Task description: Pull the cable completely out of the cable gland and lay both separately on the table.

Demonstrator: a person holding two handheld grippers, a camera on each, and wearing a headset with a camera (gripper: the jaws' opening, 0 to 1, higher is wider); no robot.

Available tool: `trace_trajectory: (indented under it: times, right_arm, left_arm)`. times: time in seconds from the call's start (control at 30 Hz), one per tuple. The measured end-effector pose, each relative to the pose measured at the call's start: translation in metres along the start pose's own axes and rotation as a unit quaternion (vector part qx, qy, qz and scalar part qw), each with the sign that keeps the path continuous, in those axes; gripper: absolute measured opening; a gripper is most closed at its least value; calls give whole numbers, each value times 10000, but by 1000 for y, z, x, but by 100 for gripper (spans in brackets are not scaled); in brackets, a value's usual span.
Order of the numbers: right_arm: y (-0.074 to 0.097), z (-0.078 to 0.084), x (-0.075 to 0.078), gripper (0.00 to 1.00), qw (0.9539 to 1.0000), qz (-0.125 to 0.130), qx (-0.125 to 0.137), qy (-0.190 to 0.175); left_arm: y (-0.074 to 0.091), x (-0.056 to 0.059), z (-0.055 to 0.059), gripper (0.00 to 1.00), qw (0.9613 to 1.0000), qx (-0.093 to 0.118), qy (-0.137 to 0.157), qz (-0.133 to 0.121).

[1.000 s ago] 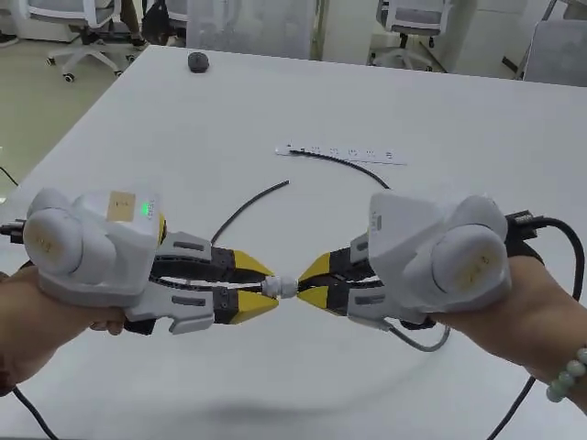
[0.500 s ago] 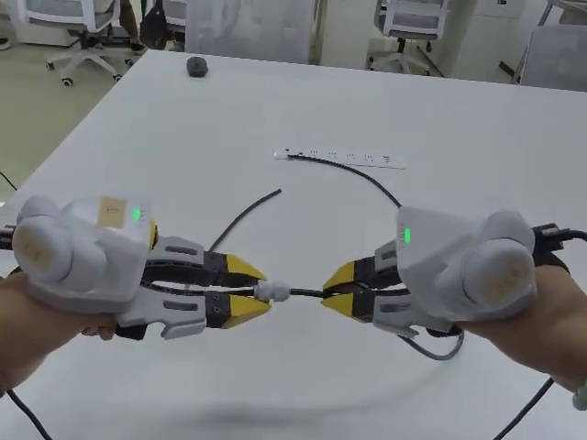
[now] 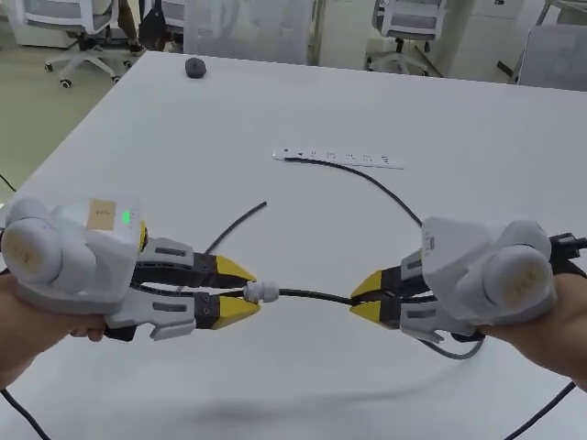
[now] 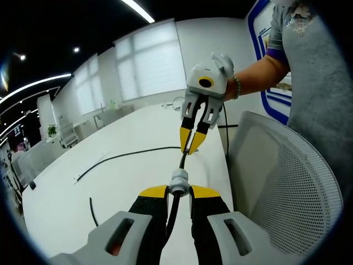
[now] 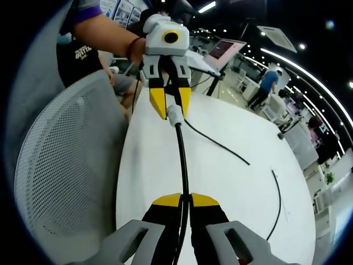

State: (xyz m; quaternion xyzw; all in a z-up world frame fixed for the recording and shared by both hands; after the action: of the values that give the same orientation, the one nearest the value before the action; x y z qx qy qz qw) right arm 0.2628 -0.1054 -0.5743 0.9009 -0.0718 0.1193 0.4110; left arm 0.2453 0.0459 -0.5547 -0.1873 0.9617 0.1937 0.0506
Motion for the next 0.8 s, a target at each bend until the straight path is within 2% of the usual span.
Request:
trace_trajectory:
  times: [0.3, 0.8]
  right_arm:
    - [-3, 25, -1, 0, 9995, -49, -265, -169]
    - [-4, 26, -2, 0, 9990, -28, -320, -306]
  left_arm:
    - [3, -1, 6, 15, 10000, -59, 45, -28]
    - [1, -3, 8, 15, 9999, -65, 137, -50]
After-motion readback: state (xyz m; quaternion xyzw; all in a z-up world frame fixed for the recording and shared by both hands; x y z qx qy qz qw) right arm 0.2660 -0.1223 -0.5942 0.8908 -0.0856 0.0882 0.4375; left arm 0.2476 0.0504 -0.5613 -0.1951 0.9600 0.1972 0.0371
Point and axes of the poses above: the centre of the closed fingertips' face, and the gripper's own axes: y roughly backward along the fingers, x roughly to its right, z roughly out of its underside, the point moved 4 cm from there along y, roughly backward along the fingers, and after that the axes turned 4 degrees about -z, right-handed, at the moved point
